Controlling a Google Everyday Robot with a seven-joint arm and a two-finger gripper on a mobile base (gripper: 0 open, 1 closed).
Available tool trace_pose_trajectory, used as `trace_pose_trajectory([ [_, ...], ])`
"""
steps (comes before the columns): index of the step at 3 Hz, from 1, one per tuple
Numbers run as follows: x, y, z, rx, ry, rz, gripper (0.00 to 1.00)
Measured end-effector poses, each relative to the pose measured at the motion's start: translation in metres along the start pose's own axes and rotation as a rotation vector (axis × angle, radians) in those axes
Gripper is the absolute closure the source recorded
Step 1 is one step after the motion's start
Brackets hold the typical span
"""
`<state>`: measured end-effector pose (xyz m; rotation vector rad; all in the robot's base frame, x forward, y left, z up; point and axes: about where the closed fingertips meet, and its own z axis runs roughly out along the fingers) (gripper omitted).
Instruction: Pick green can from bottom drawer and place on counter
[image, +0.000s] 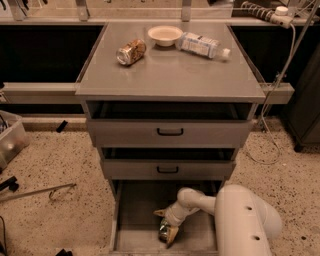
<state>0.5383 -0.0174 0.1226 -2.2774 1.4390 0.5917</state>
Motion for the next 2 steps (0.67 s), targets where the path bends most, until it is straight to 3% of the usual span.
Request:
trace_pose_trajectory([
  [1, 0.0, 0.0, 0.0, 0.0, 0.0, 0.0, 0.42],
  [2, -0.0054, 0.0065, -0.0029, 0.036, -0.034, 0.008, 0.65],
])
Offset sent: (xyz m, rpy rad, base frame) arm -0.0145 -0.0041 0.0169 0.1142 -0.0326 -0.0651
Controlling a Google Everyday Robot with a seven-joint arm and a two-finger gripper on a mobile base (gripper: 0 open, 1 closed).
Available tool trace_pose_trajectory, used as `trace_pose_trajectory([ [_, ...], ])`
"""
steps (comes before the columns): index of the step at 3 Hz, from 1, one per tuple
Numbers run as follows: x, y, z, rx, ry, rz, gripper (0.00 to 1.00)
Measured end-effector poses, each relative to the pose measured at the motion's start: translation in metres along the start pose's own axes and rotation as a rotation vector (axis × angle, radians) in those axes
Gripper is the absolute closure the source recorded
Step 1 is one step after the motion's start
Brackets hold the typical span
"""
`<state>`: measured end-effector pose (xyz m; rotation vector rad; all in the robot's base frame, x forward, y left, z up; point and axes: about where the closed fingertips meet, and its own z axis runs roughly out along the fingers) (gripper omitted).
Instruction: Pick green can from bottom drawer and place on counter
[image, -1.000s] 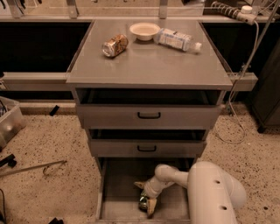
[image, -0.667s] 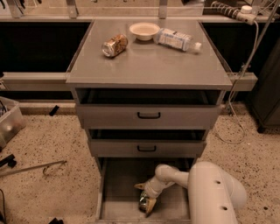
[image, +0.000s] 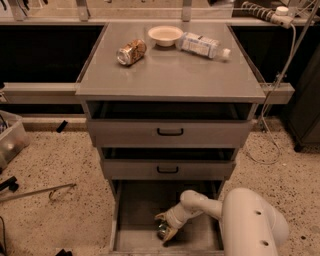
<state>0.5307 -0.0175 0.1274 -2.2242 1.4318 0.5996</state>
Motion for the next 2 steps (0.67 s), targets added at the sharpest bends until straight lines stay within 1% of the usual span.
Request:
trace_pose_trajectory([
  [1, -0.011, 0.0, -0.033, 0.116, -0.018, 0.019, 0.88],
  [2, -0.026, 0.01, -0.087, 0.26, -0.004, 0.039, 1.0],
])
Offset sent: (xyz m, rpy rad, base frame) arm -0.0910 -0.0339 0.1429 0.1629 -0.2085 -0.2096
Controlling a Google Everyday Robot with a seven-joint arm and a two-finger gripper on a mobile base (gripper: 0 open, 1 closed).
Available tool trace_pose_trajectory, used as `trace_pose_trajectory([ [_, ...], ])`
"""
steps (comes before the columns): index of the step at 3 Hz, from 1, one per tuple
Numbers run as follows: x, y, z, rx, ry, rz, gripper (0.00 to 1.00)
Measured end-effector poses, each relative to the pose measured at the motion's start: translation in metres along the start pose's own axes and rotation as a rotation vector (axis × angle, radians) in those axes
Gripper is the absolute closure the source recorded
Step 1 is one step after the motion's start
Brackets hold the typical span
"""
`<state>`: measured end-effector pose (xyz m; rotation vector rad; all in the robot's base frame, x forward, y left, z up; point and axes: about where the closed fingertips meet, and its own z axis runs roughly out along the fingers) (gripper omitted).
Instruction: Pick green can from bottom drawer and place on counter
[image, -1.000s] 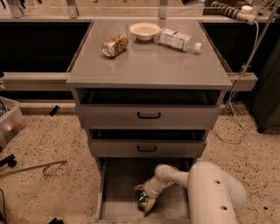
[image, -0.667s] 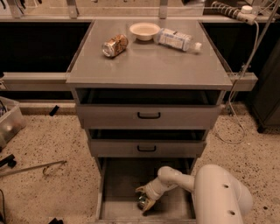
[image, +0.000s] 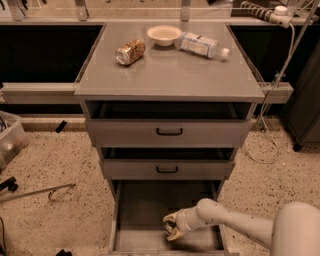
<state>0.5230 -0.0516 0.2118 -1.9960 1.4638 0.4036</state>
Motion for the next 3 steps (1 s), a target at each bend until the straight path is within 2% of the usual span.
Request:
trace_pose_trajectory([
  [1, -0.024, 0.011, -0.048, 0.098, 0.011, 0.007, 1.0],
  [2, -0.05, 0.024, -0.094, 0.165, 0.042, 0.017, 1.0],
  [3, -0.078, 0.062, -0.089, 0.108, 0.016, 0.002, 1.0],
])
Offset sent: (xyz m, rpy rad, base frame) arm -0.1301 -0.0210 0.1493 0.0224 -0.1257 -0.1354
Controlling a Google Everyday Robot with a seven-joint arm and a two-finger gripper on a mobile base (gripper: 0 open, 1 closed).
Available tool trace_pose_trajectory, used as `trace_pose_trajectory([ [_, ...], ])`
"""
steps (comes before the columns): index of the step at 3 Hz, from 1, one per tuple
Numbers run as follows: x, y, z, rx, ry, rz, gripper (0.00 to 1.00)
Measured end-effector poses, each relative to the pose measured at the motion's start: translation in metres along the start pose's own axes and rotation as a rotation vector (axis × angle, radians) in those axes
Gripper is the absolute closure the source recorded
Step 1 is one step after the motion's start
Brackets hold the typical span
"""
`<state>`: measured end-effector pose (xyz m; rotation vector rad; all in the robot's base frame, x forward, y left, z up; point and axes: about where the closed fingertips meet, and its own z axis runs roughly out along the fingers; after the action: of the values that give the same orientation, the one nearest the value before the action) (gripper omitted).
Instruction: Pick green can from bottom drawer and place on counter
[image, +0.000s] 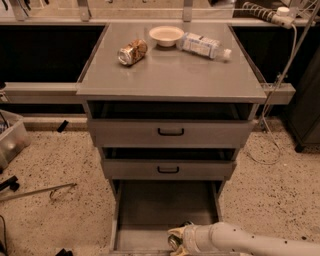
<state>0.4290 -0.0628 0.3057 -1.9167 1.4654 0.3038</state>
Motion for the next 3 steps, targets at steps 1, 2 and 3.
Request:
trace_pose_trajectory([
  [1, 0.0, 0.001, 0.0, -0.002, -0.001, 0.0, 1.0],
  [2, -0.01, -0.01, -0.017, 0.019, 0.003, -0.02, 1.0],
  [3, -0.054, -0.026, -0.075, 0.053, -0.011, -0.111, 1.0],
])
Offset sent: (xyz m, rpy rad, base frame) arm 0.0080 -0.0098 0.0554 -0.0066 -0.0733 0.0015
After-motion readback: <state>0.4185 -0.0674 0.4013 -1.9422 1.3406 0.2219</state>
